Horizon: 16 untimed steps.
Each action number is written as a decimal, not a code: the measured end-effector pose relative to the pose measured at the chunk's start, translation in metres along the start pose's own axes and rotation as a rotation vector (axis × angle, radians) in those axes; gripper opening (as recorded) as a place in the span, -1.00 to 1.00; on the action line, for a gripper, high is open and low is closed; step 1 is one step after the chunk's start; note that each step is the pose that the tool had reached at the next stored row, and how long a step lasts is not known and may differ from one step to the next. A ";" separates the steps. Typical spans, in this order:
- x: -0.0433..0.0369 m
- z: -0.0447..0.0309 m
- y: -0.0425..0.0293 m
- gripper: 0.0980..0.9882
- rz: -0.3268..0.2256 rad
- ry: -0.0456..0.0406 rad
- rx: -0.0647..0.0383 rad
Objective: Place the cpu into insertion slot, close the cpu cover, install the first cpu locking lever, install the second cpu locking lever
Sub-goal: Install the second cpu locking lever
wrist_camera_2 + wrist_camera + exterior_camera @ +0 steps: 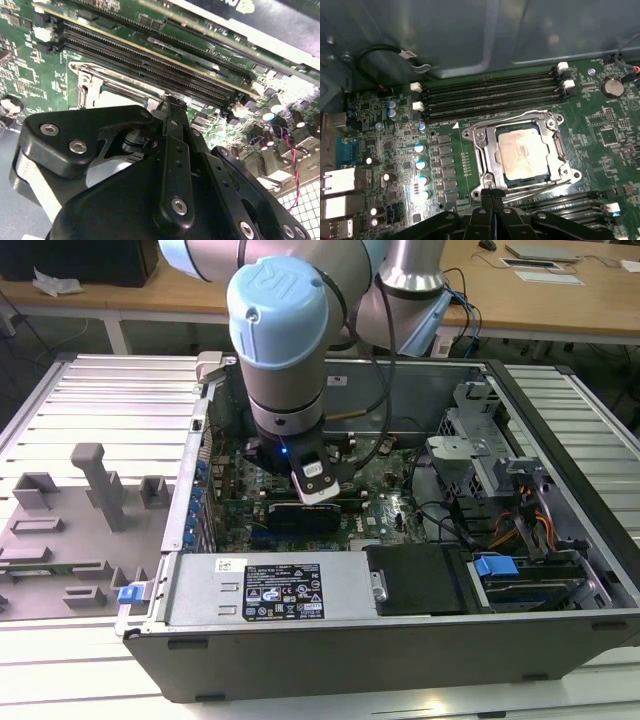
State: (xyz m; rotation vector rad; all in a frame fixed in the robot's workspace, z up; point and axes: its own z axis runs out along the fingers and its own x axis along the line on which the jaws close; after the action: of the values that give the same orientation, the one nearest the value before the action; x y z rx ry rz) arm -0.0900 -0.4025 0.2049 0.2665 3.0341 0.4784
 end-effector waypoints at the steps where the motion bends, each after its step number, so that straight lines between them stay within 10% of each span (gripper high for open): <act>1: 0.0003 0.0008 -0.0003 -0.98 -0.001 0.0011 -0.004; 7: 0.0042 0.0091 -0.0031 -0.98 -0.009 0.0077 -0.026; 16: 0.0051 0.0077 -0.0023 -0.98 -0.011 0.0083 -0.026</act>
State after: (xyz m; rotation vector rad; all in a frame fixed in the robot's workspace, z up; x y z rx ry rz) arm -0.0947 -0.4014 0.1967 0.2472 3.0334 0.5187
